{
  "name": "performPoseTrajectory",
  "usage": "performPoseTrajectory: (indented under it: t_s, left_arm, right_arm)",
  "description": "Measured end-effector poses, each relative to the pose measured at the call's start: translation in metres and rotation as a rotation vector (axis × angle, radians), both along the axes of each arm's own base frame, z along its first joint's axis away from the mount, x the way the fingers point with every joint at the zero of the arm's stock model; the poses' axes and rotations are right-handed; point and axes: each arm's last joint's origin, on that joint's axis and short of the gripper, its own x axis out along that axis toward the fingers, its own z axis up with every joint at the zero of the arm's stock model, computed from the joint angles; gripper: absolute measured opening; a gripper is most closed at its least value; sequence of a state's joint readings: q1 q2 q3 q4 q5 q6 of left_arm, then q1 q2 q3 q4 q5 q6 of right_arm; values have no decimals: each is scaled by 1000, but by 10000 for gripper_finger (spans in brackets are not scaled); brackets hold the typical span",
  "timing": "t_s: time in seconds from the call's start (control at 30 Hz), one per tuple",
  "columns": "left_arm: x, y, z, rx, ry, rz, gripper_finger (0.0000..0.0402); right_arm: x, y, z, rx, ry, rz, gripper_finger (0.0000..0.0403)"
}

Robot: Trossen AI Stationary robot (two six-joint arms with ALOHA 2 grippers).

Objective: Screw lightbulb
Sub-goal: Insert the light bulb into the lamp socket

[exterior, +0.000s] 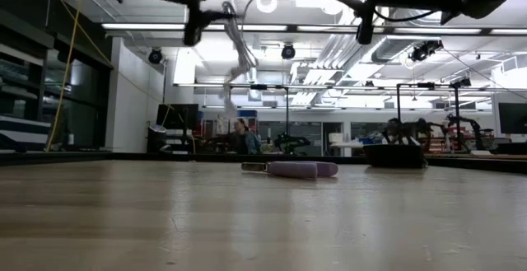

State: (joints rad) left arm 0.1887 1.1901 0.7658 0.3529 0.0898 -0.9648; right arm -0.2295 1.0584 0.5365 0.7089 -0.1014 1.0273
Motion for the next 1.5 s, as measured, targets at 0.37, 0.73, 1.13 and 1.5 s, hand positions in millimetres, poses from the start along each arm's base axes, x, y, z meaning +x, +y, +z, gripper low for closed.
performPoseTrajectory:
  t_s: [0.37, 0.73, 1.13, 1.5]
  left_arm:
    - [21, -11, -15, -84, -216, 251, 226]
    - [51, -6, -4, -77, -365, 345, 226]
    - [26, 0, 21, 445, -242, 292, 225]
    - [20, -21, 73, 1798, 578, 139, 225]
  right_arm:
    - [5, -12, 29, -59, -77, -164, 127]
    - [22, -21, 49, -39, -21, -203, 127]
    - [18, -25, 51, -26, -4, -165, 127]
    - [19, -27, 42, 220, 30, -90, 126]
